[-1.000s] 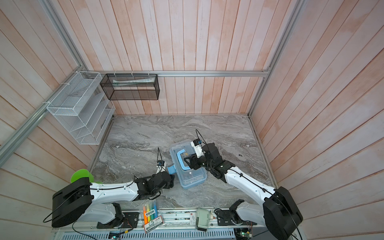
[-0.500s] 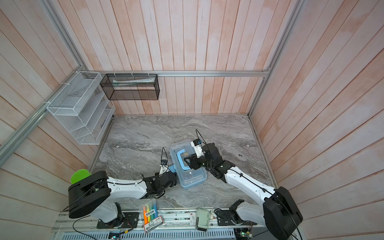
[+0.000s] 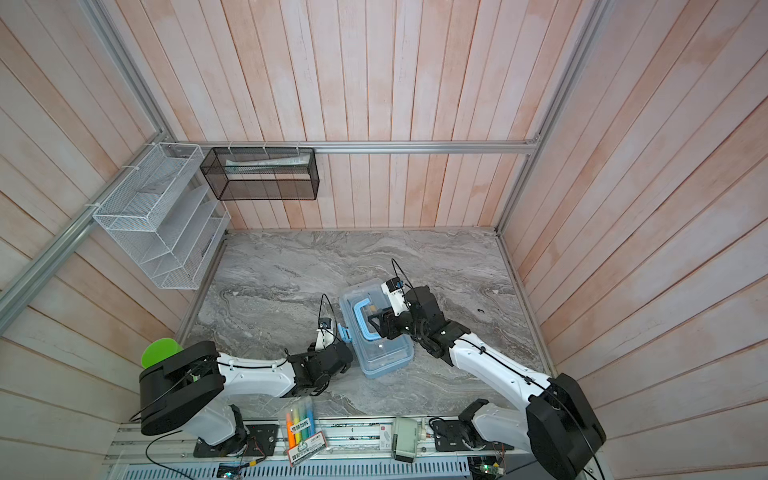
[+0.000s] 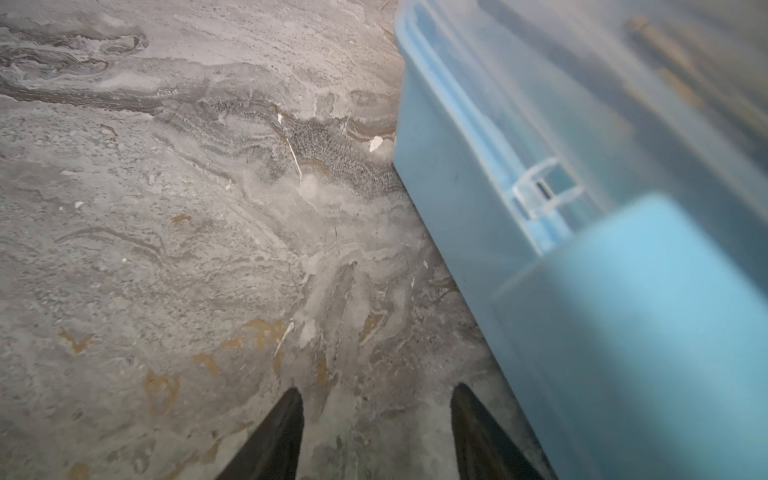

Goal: Pack the tool kit

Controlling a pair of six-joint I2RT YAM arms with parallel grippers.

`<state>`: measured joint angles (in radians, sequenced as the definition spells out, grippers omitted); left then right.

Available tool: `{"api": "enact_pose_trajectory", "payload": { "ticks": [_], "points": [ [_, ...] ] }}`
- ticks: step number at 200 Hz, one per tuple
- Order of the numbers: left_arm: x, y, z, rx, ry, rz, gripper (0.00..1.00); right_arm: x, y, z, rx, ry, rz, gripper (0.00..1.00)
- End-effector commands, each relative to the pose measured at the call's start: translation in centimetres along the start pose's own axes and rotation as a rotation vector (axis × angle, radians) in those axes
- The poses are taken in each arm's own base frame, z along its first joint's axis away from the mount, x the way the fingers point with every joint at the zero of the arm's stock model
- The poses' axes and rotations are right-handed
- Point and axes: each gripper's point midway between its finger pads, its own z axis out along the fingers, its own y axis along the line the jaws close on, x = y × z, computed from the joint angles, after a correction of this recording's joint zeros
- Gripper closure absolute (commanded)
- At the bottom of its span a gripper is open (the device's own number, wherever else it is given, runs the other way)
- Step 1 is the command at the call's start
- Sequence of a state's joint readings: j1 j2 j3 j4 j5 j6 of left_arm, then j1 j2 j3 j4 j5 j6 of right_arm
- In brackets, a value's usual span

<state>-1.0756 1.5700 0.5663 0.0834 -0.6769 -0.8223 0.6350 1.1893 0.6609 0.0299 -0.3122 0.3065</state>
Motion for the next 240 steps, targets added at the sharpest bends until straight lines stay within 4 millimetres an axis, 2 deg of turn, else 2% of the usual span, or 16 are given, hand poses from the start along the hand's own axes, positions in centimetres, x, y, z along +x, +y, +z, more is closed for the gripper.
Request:
{"api": "enact_pose_trajectory", "payload": {
  "ticks": [1,44,119,160,227,230,240],
  "points": [
    [-1.3,0.2,-0.6,0.013,-0.054,-0.035,0.42,4.9,-1.8,0.1,0.061,0.159,0.063,0.39],
    [-2.2,0.3,-1.6,0.061,-0.105,-0.060,0.45,5.1,-1.9,0.1,0.064,0.161,0.067,0.39],
    [-3.7,-1.9,-2.6,0.236,-0.140,-0.181,0.46,5.0,-1.9,0.0,0.064,0.157,0.065,0.39],
    [-4.2,-1.2,-2.7,0.327,-0.141,-0.294,0.46,5.0,-1.9,-0.1,0.064,0.153,0.069,0.39],
    [-4.7,-1.8,-3.7,0.464,-0.138,-0.416,0.47,5.1,-1.8,-0.1,0.059,0.149,0.075,0.39],
    [-5.2,-1.0,-3.2,0.445,-0.146,-0.432,0.47,5.2,-1.9,-0.1,0.060,0.150,0.075,0.39],
    [-5.4,-1.1,-3.2,0.449,-0.150,-0.430,0.47,5.2,-1.8,-0.1,0.057,0.152,0.077,0.39]
  ]
}}
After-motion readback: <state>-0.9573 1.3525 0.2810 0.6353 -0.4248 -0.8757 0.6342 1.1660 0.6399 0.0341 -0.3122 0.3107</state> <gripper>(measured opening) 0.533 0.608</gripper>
